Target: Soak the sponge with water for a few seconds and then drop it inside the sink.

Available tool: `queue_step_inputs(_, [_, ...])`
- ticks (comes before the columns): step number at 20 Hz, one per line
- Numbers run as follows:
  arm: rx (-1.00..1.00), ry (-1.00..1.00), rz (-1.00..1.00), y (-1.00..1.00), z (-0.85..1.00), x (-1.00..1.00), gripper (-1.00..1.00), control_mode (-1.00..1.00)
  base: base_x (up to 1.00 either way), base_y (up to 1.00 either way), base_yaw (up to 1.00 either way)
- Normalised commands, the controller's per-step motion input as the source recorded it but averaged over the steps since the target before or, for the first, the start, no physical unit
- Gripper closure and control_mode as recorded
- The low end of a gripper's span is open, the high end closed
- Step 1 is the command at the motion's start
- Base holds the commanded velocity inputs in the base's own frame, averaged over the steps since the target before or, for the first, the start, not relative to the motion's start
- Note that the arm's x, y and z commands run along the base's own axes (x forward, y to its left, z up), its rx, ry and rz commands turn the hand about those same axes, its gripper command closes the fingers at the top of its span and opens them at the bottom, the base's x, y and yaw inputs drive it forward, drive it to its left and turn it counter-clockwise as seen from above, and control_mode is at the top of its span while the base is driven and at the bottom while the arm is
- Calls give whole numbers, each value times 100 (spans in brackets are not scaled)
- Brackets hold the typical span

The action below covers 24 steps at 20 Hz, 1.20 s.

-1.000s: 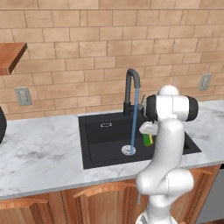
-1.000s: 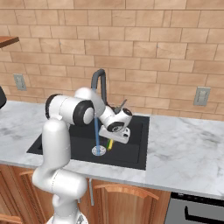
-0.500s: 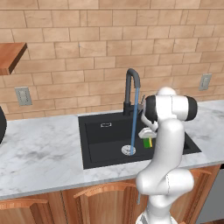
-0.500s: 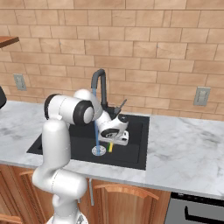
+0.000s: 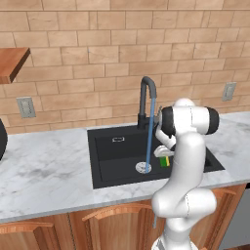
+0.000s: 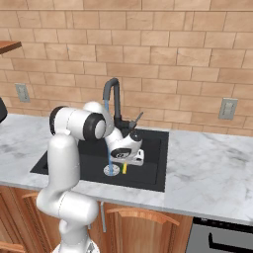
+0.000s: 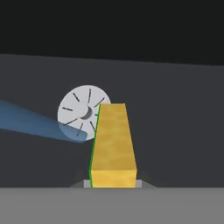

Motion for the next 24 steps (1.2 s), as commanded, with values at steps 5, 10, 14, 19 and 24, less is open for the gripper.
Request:
queue_step_inputs(5, [-2,0,0,0,-9,0,100,-100,0,0,0])
queue_step_inputs(10, [-4,-3,0,0,-30,3,100,-100,0,0,0])
queue_step_inputs(14, [-4,-3,0,0,-38,10,100,-100,0,0,0])
queue_step_inputs(19, [-4,-4,0,0,-26,6,100,-100,0,0,0])
queue_step_inputs(24, [-2,-1,0,1,-3,0,100,-100,0,0,0])
